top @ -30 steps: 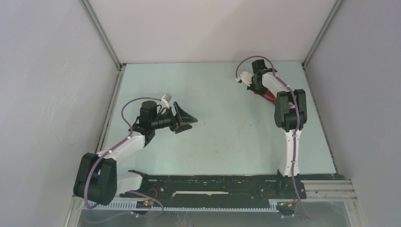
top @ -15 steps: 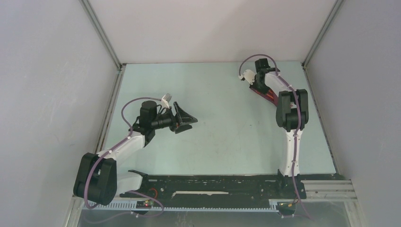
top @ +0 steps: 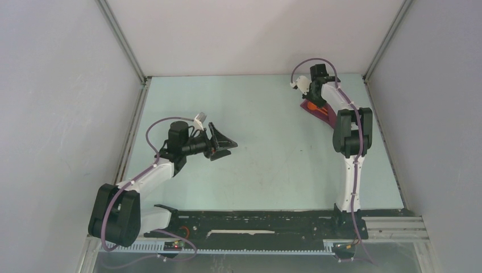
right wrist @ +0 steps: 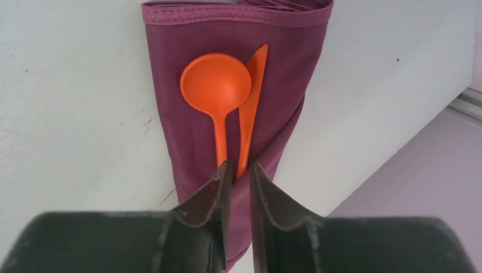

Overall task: Fold the napkin into a case and place the utensils inside
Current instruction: Insert the spoon into the folded napkin, then reset both arms

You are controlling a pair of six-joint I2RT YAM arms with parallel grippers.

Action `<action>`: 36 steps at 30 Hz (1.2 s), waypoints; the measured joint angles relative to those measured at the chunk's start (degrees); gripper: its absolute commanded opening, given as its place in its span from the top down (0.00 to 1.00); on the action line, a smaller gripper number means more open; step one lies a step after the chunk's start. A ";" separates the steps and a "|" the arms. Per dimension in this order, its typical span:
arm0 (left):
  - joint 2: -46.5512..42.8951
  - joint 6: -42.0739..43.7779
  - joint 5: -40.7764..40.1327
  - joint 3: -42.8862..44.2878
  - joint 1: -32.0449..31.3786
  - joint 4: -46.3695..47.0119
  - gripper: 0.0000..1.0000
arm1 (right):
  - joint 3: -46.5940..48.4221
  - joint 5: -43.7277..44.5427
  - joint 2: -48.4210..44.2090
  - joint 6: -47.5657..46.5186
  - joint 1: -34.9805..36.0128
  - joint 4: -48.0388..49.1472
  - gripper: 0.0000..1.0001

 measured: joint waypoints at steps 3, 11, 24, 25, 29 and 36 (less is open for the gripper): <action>-0.04 0.00 0.00 0.00 0.00 0.00 0.14 | 0.63 -0.81 0.11 0.22 0.02 -0.90 0.69; -1.42 -0.02 0.00 0.00 0.00 0.00 0.14 | 0.44 -4.39 -0.63 4.55 0.61 -3.76 0.63; -10.01 14.23 -11.69 12.85 0.02 -20.35 0.14 | -33.46 -12.44 -58.62 34.12 12.83 6.43 0.00; -11.23 15.69 -13.38 14.80 0.02 -21.92 0.13 | -34.80 -9.68 -63.12 36.76 15.17 6.62 0.00; -17.55 20.76 -22.16 23.63 0.02 -29.31 0.13 | -36.50 -0.92 -75.63 48.76 20.28 2.75 0.00; -28.35 28.17 -37.88 38.97 0.02 -37.31 0.11 | -39.30 7.39 -98.07 59.76 20.52 -0.66 0.00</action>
